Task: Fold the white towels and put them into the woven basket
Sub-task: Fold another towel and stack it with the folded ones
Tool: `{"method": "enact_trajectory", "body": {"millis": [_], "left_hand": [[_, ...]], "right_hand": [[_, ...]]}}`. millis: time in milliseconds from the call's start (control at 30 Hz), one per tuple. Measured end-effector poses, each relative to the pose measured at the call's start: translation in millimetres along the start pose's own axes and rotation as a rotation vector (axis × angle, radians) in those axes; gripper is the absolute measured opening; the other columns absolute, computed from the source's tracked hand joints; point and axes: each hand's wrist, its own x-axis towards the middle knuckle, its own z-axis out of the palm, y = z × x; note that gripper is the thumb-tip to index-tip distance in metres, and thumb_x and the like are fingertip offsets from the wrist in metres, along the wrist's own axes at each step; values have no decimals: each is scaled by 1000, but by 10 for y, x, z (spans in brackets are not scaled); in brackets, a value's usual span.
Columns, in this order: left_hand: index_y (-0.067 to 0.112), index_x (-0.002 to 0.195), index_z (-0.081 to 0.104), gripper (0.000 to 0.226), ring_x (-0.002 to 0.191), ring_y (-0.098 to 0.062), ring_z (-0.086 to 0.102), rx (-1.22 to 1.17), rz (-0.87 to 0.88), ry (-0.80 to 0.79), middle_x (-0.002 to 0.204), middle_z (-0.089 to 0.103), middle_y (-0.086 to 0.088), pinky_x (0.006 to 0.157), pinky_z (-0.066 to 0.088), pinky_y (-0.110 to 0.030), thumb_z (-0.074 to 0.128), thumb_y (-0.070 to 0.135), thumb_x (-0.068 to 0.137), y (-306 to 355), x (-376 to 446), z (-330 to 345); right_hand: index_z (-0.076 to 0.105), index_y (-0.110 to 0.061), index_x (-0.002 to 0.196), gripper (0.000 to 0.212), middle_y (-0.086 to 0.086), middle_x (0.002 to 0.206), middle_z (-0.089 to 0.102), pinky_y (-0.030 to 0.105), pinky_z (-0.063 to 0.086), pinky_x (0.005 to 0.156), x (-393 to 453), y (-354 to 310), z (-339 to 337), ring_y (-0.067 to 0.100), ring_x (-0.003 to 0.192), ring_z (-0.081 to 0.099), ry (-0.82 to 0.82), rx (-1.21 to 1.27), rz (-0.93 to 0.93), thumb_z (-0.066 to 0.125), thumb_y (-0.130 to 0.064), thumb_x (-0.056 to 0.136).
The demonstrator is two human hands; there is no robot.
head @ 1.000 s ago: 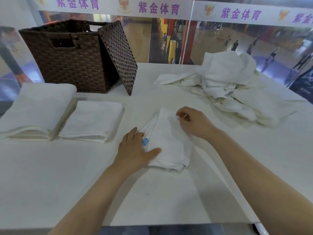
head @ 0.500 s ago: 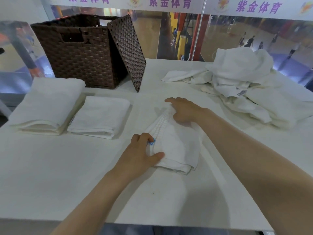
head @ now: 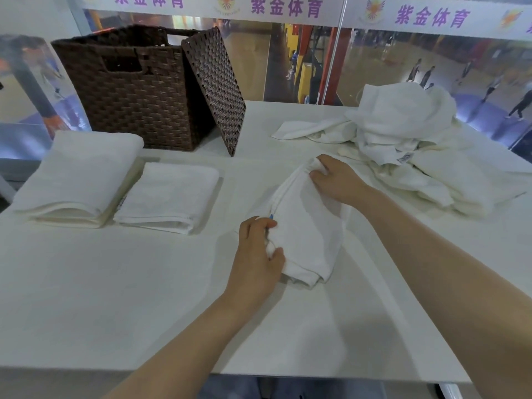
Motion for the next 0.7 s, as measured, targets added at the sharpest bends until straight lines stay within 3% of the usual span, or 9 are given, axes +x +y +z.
{"method": "enact_trajectory", "body": {"millis": [100,233,300,367,433,567,700], "left_hand": [[23,113,47,42,101,21,39,-47,-17,33,118,41,5,81,30,3,59,-1,81,80,215,-87],[19,120,47,38,93,-6,46,62,-157,-41,124,38,2,68,33,-13,56,5,85,-9,638,-196],[14,125,48,38,98,-16,49,231,-176,-104,130,39,-2,75,32,-19,53,8,88,-147,743,-202],[12,129,49,40,113,-26,48,370,-119,-108,135,43,-7,87,33,-25,50,10,89,-254,768,-192],[13,138,44,46,122,-29,45,358,-125,-134,140,44,-8,95,34,-31,46,12,92,-278,777,-209],[18,143,38,47,122,-27,47,315,-218,-204,139,47,-10,95,38,-34,42,33,99,-248,875,-261],[19,143,35,70,121,-24,50,344,-310,-276,138,45,-5,89,40,-32,59,54,88,-200,967,-283]], "right_hand": [[53,-11,96,17,-1,90,56,28,35,64,21,8,-82,18,82,49,57,55,71,43,-25,96],[51,-9,122,29,5,106,57,32,35,76,135,39,-74,28,100,54,81,26,125,44,-25,98],[42,-10,135,40,11,115,57,32,38,80,169,73,45,33,110,55,38,2,153,47,-23,98],[29,-14,146,54,15,131,52,38,42,94,165,140,188,35,120,51,-15,-75,223,48,-27,97],[26,-16,147,57,15,136,48,44,39,100,100,193,277,35,123,48,42,-148,263,48,-31,97],[45,-10,133,43,11,128,54,41,34,100,-176,210,312,33,119,48,410,-64,171,54,-18,91],[42,-9,133,52,15,131,46,43,37,98,-523,258,402,35,120,44,446,-21,312,59,-20,86]]}}
